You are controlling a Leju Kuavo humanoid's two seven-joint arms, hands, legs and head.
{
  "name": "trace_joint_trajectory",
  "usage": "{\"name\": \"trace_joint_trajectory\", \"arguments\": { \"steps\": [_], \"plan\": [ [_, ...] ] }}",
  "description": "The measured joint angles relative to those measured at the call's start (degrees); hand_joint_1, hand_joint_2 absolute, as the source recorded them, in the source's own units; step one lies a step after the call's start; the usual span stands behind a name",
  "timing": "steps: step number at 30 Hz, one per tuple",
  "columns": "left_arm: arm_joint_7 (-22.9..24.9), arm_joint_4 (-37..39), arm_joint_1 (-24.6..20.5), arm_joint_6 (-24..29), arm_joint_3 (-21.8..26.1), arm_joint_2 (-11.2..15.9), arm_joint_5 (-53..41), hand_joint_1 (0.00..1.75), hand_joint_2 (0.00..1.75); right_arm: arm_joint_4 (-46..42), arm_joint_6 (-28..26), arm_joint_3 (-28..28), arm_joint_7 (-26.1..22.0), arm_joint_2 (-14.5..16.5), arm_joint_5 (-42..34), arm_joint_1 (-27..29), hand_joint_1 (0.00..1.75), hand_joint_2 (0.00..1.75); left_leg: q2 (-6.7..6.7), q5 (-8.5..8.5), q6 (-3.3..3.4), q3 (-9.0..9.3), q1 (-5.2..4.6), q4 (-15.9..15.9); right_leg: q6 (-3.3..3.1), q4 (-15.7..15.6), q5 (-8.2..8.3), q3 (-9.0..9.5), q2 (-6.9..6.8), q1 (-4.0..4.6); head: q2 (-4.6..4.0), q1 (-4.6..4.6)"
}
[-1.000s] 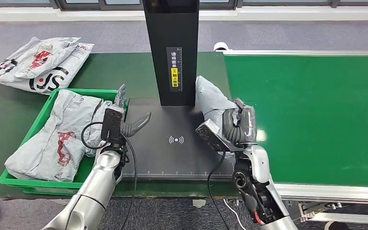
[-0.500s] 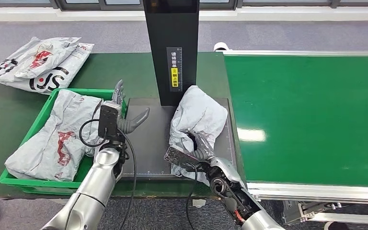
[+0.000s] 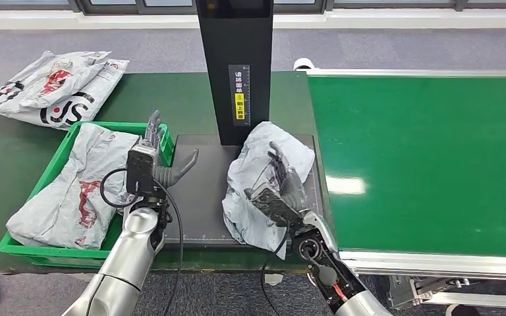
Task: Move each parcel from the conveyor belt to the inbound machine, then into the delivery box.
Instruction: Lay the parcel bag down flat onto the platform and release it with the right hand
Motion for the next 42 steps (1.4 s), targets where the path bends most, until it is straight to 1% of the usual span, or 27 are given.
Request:
{"name": "trace_joint_trajectory", "arguments": {
  "steps": [4, 6, 9, 12, 15, 19, 24, 27, 28, 31, 32, 34, 37, 40, 42],
  "plan": [
    [0.7, -0.3, 0.9, -1.0, -1.1, -0.3, -3.2, 0.00, 1.75, -6.8, -1.2, -4.2, -3.0, -0.2, -5.7, 1.1, 0.00, 1.75, 0.01, -0.01, 0.02, -0.02, -0.02, 0.0, 0.01, 0.0, 0.00, -0.04, 0.00, -0.03, 0.00, 0.00],
    [0.8, 0.1, 0.9, -1.1, -2.2, -0.8, -5.1, 0.00, 1.75, -8.8, -0.7, -6.3, -4.0, -0.4, -9.1, 1.1, 0.00, 1.75, 0.01, -0.03, 0.04, -0.02, -0.03, 0.0, 0.01, 0.0, 0.00, -0.04, 0.00, -0.05, 0.01, 0.01],
    [1.1, 1.1, 0.7, -1.6, -4.5, -1.4, -8.4, 0.00, 1.75, -10.1, 1.7, -9.5, -5.5, -0.6, -15.2, 1.1, 0.00, 1.75, 0.03, -0.03, 0.05, -0.01, -0.06, 0.0, 0.03, 0.0, 0.02, -0.04, 0.00, -0.07, 0.00, 0.00],
    [2.2, 3.0, 0.0, -3.5, -7.7, -1.6, -13.4, 0.00, 1.75, -9.8, 2.9, -12.8, -6.9, -0.9, -18.4, 0.8, 0.00, 1.75, 0.03, -0.03, 0.06, -0.02, -0.08, 0.0, 0.05, 0.0, 0.04, -0.02, -0.01, -0.08, 0.00, 0.01],
    [2.7, 5.8, -0.7, -4.6, -11.2, -1.6, -17.3, 0.00, 1.75, -9.1, 3.5, -15.2, -7.5, -1.3, -19.4, 0.3, 0.00, 1.75, 0.05, -0.03, 0.06, -0.01, -0.08, 0.0, 0.02, 0.0, 0.07, -0.02, 0.01, -0.08, -0.01, 0.01],
    [3.4, 8.5, -1.3, -4.2, -13.9, -1.5, -20.2, 0.00, 1.75, -8.5, 3.5, -16.6, -7.5, -1.7, -19.4, 0.1, 0.00, 1.75, 0.16, -0.03, 0.06, -0.01, -0.08, 0.0, 0.00, 0.0, 0.08, -0.08, 0.11, -0.07, -0.01, 0.01],
    [8.9, 15.3, -3.3, -2.1, -18.3, -1.5, -31.6, 0.00, 1.75, -7.7, 3.5, -17.1, -7.3, -2.2, -19.1, -0.1, 0.00, 1.75, 0.15, -0.03, 0.06, -0.02, -0.07, 0.0, 0.00, 0.0, 0.07, -0.08, 0.10, -0.06, -0.01, 0.01],
    [11.0, 19.9, -4.3, -2.5, -20.5, -1.5, -34.6, 0.00, 1.75, -7.2, 3.7, -17.1, -7.5, -2.4, -19.1, -0.2, 0.00, 1.75, 0.18, -0.03, 0.06, -0.01, -0.07, 0.0, 0.00, 0.0, 0.08, -0.08, 0.14, -0.07, -0.01, 0.01],
    [12.0, 21.0, -4.7, -3.0, -20.9, -1.5, -35.4, 0.07, 1.75, -7.0, 3.8, -17.1, -7.5, -2.5, -19.1, -0.2, 0.00, 1.75, 0.18, -0.03, 0.06, -0.01, -0.08, 0.0, 0.00, 0.0, 0.08, -0.08, 0.14, -0.07, 0.00, 0.01],
    [17.1, 24.6, -6.9, -6.6, -23.0, -1.5, -39.2, 1.38, 1.75, -6.6, 4.4, -17.1, -7.5, -2.5, -18.9, -0.5, 0.00, 1.75, 0.11, -0.03, 0.07, 0.01, -0.08, 0.0, 0.00, 0.0, 0.07, 0.02, 0.05, -0.07, -0.01, 0.01],
    [18.9, 25.7, -7.9, -8.0, -23.8, -1.6, -40.3, 1.75, 1.75, -6.4, 4.6, -17.1, -7.5, -2.5, -18.7, -0.6, 0.00, 1.75, 0.05, -0.03, 0.07, 0.03, -0.07, 0.0, 0.01, 0.0, 0.06, 0.09, 0.00, -0.07, -0.02, 0.01],
    [21.4, 27.6, -9.8, -10.3, -24.9, -1.7, -41.6, 1.75, 1.75, -6.1, 4.8, -17.1, -7.5, -2.5, -18.3, -0.9, 0.00, 1.75, -0.06, -0.03, 0.08, 0.10, -0.07, 0.0, 0.03, 0.0, 0.04, 0.23, -0.10, -0.06, -0.01, 0.01],
    [22.7, 29.6, -12.0, -11.7, -25.7, -1.8, -42.0, 1.75, 1.75, -5.8, 4.9, -17.0, -7.3, -2.4, -17.8, -1.2, 0.00, 1.75, -0.08, -0.03, 0.10, 0.21, -0.07, 0.0, 0.05, 0.0, 0.03, 0.35, -0.13, -0.07, 0.01, 0.01],
    [23.0, 30.6, -13.5, -11.1, -25.8, -1.8, -41.3, 1.75, 1.75, -5.7, 4.8, -17.0, -6.4, -2.3, -17.6, -1.3, 0.00, 1.75, -0.08, 0.03, 0.10, 0.26, -0.07, 0.0, 0.02, 0.0, 0.07, 0.37, -0.12, -0.06, 0.01, 0.01],
    [23.0, 30.9, -14.2, -9.4, -25.7, -1.8, -40.1, 1.75, 1.75, -5.8, 4.6, -17.0, -5.6, -2.3, -17.4, -1.3, 0.00, 1.75, -0.07, 0.08, 0.05, 0.27, -0.07, 0.0, -0.02, 0.0, 0.13, 0.36, -0.10, -0.06, 0.00, 0.01]
  ]
}}
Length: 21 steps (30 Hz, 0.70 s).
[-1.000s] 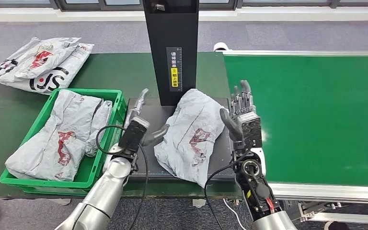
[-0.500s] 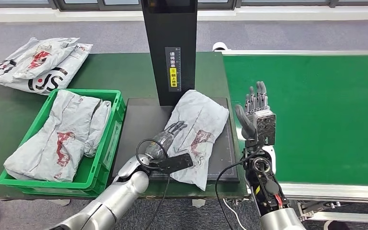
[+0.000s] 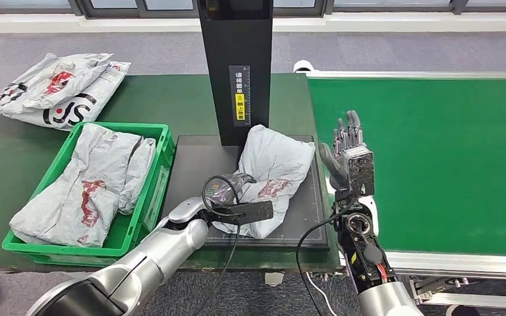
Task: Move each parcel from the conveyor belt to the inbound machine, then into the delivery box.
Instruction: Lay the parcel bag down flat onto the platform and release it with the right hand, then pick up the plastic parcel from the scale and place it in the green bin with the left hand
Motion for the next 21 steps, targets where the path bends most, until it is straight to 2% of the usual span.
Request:
{"name": "trace_joint_trajectory", "arguments": {
  "steps": [4, 9, 16, 21],
  "plan": [
    [-1.1, -0.2, -0.6, 6.9, 1.3, 0.1, 3.3, 1.75, 1.75, -0.4, -0.5, 0.1, 0.9, 0.0, 0.2, 0.2, 0.00, 1.75, 0.02, 0.06, -0.08, 0.00, 0.03, 0.0, -0.03, 0.0, 0.04, -0.07, 0.05, 0.03, 0.00, 0.00],
    [-3.0, -3.7, -1.0, 15.8, 5.8, 0.9, 5.9, 1.75, 1.75, -0.8, -1.1, 0.3, 0.1, 0.0, -0.1, 1.5, 0.00, 1.75, 0.02, 0.07, -0.09, -0.13, 0.07, 0.0, -0.04, 0.0, 0.04, -0.20, 0.06, 0.07, 0.01, 0.00],
    [-2.9, -13.4, -2.0, 22.6, 10.6, 3.1, 4.2, 1.75, 1.75, -0.6, -1.9, 0.8, -1.8, 0.0, -1.4, 1.7, 0.00, 1.75, 0.03, 0.08, -0.10, -0.34, 0.07, 0.0, -0.07, 0.0, 0.07, -0.42, 0.08, 0.07, 0.01, 0.00],
    [-2.1, -19.1, -2.0, 24.8, 12.9, 4.4, 2.2, 1.75, 1.75, -0.3, -2.3, 1.5, -2.1, 0.0, -1.9, 1.7, 0.00, 1.75, 0.01, 0.08, -0.10, -0.43, 0.08, 0.0, -0.07, 0.0, 0.07, -0.48, 0.07, 0.08, 0.00, 0.00]
  ]
}}
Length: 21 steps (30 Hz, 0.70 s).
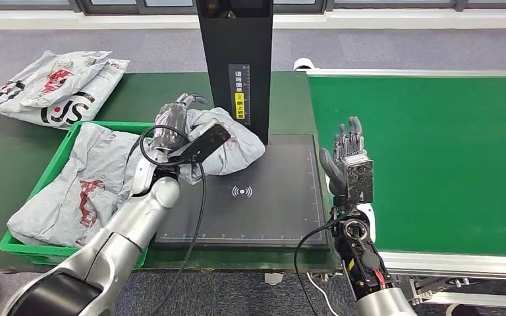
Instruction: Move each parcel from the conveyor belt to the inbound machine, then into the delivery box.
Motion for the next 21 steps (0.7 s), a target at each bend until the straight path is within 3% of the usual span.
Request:
{"name": "trace_joint_trajectory", "arguments": {
  "steps": [4, 8, 12, 16, 21],
  "plan": [
    [3.4, -5.0, 0.2, 7.2, 1.2, 1.9, -6.6, 1.75, 1.75, 0.0, -1.0, 0.2, 0.0, 0.0, -0.4, 0.1, 0.00, 1.75, 0.02, 0.00, 0.00, -0.07, 0.00, 0.0, 0.00, 0.0, 0.00, -0.09, 0.01, 0.00, 0.01, 0.00],
    [6.5, -9.8, 1.4, 9.7, 4.1, 4.7, -12.9, 1.75, 1.75, -0.3, -2.0, 0.2, 0.3, 0.0, -0.3, 0.8, 0.00, 1.75, 0.08, 0.00, -0.01, -0.07, 0.02, 0.0, -0.02, 0.0, -0.01, -0.11, 0.03, 0.01, 0.01, 0.00],
    [6.0, -14.0, 4.8, 10.6, 13.0, 6.1, -21.3, 1.75, 1.75, -0.6, -2.1, 0.2, 0.3, 0.0, -0.3, 1.6, 0.00, 1.75, 0.20, -0.01, -0.02, -0.07, 0.05, 0.0, -0.04, 0.0, -0.02, -0.17, 0.15, 0.05, 0.01, -0.01],
    [10.8, -15.0, 7.4, 10.6, 21.2, 7.5, -27.7, 1.75, 1.75, -0.6, -2.5, 0.2, 0.2, 0.0, -0.3, 2.0, 0.00, 1.75, 0.23, -0.01, -0.02, -0.08, 0.05, 0.0, -0.05, 0.0, -0.03, -0.18, 0.18, 0.05, 0.00, -0.01],
    [16.0, -12.5, 9.4, 10.2, 27.3, 10.2, -30.1, 1.75, 1.75, -1.0, -2.9, 0.2, 0.5, 0.0, -0.3, 2.8, 0.00, 1.75, 0.22, -0.01, -0.02, -0.09, 0.05, 0.0, -0.05, 0.0, -0.03, -0.21, 0.17, 0.05, 0.01, -0.02]
  ]
}}
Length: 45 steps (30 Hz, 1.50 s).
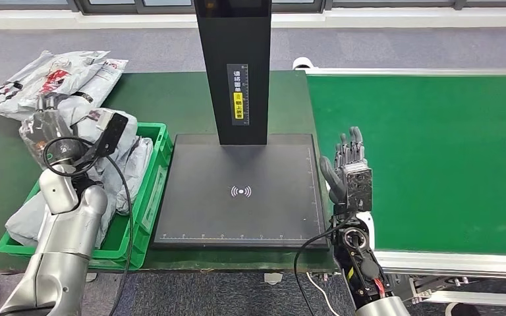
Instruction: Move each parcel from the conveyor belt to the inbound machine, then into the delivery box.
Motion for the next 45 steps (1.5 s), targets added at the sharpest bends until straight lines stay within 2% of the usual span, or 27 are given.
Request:
{"name": "trace_joint_trajectory", "arguments": {
  "steps": [3, 7, 10, 12, 18, 21, 24, 28, 32, 39, 45],
  "plan": [
    [4.2, 4.7, -0.2, -4.8, 1.2, 1.8, -2.1, 1.75, 1.75, -0.4, 0.3, 0.0, 0.5, 0.0, 0.3, 0.4, 0.00, 1.75, -0.03, 0.00, 0.00, 0.00, 0.00, 0.0, 0.00, 0.0, 0.00, 0.01, -0.02, -0.01, -0.01, 0.00],
    [8.0, 12.5, -0.5, -19.4, 1.3, 3.5, -4.6, 0.05, 1.75, -0.7, 2.1, 0.0, 0.8, 0.0, 1.6, 0.6, 0.00, 1.75, 0.00, 0.00, 0.00, 0.01, -0.01, 0.0, 0.00, 0.0, 0.00, 0.02, -0.01, -0.02, 0.00, 0.00],
    [8.1, 17.0, -0.9, -27.4, 1.3, 4.3, -5.5, 0.00, 1.75, -0.7, 3.4, 0.0, 1.0, 0.0, 2.5, 0.5, 0.00, 1.75, -0.02, 0.00, 0.01, 0.02, -0.02, 0.0, 0.00, 0.0, 0.01, 0.05, -0.04, -0.03, -0.01, 0.00],
    [8.1, 18.8, -1.4, -28.4, 1.3, 4.6, -5.6, 0.00, 1.75, -0.7, 3.8, 0.0, 1.1, 0.0, 2.7, 0.4, 0.00, 1.75, -0.07, 0.01, 0.01, 0.05, -0.03, 0.0, 0.00, 0.0, 0.01, 0.10, -0.09, -0.03, -0.01, 0.00],
    [9.3, 21.4, -2.3, -24.7, 1.3, 5.0, -4.5, 0.00, 1.75, -0.7, 4.1, 0.0, 1.9, 0.0, 3.2, 0.4, 0.00, 1.75, -0.08, 0.06, -0.07, 0.11, -0.01, 0.0, -0.05, 0.0, 0.04, 0.13, -0.11, -0.02, 0.00, -0.01],
    [7.3, 21.3, -2.2, -18.5, 1.3, 5.1, -1.4, 0.00, 1.75, -0.7, 4.4, 0.0, 3.3, 0.0, 3.8, 0.5, 0.00, 1.75, -0.07, 0.10, -0.12, 0.12, 0.01, 0.0, -0.10, 0.0, 0.07, 0.11, -0.10, -0.01, -0.01, 0.00],
    [4.8, 18.6, -1.5, -10.7, 1.3, 5.0, 1.8, 0.00, 1.75, -0.6, 5.1, 0.0, 4.1, -0.1, 3.8, 0.7, 0.00, 1.75, -0.08, 0.12, -0.12, 0.08, 0.03, 0.0, -0.11, 0.0, 0.08, 0.09, -0.09, 0.02, 0.00, -0.01],
    [4.2, 10.7, 1.3, -5.5, 1.3, 4.7, 2.6, 0.00, 1.75, -0.2, 5.2, 0.0, 3.6, -0.1, 3.2, 0.7, 0.00, 1.75, -0.03, 0.10, -0.12, 0.06, 0.02, 0.0, -0.11, 0.0, 0.09, 0.05, -0.03, 0.02, -0.02, 0.00],
    [4.5, 3.9, 3.9, -4.8, 1.3, 4.1, 2.3, 0.00, 1.75, 0.2, 5.1, 0.0, 3.7, -0.1, 3.2, 0.5, 0.00, 1.75, -0.02, 0.08, -0.11, 0.00, 0.02, 0.0, -0.11, 0.0, 0.08, 0.00, -0.03, 0.02, 0.00, 0.00],
    [4.3, -1.4, 6.0, -3.9, 1.0, 3.4, 1.3, 0.00, 1.75, 0.5, 5.0, 0.0, 3.8, -0.1, 3.3, 0.3, 0.00, 1.75, 0.00, 0.08, -0.12, -0.01, 0.03, 0.0, -0.11, 0.0, 0.08, -0.05, -0.03, 0.02, -0.01, -0.01],
    [5.0, -6.8, 7.1, -5.5, -1.9, 1.7, -1.1, 0.00, 1.75, 0.5, 4.8, 0.0, 4.3, 0.4, 4.1, 0.3, 0.00, 1.75, -0.04, 0.09, -0.11, -0.04, 0.02, 0.0, -0.11, 0.0, 0.08, -0.05, -0.05, 0.01, -0.01, -0.01]
  ]
}}
